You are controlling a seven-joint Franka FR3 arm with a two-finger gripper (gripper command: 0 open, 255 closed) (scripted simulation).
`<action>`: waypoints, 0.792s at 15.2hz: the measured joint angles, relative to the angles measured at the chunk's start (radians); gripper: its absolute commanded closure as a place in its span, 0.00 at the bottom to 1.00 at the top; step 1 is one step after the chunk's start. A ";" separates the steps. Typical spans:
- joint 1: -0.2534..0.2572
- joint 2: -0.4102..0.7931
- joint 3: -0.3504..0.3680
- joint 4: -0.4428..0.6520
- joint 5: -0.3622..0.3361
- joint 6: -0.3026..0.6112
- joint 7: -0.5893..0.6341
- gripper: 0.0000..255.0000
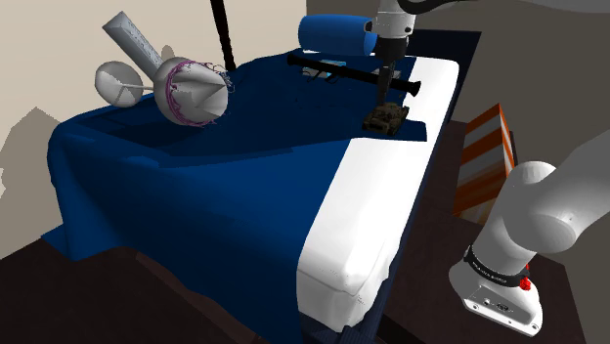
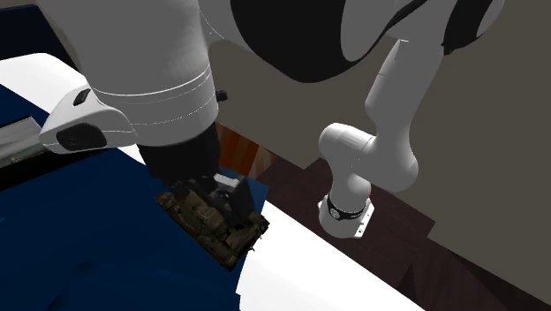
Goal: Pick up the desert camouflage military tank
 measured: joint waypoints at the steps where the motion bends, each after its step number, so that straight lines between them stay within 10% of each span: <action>1: 0.000 0.001 -0.001 -0.003 0.000 0.005 -0.001 0.00; 2: 0.000 0.002 -0.001 -0.005 0.000 0.007 -0.001 1.00; 12: -0.001 0.001 -0.002 -0.006 -0.001 0.010 -0.001 1.00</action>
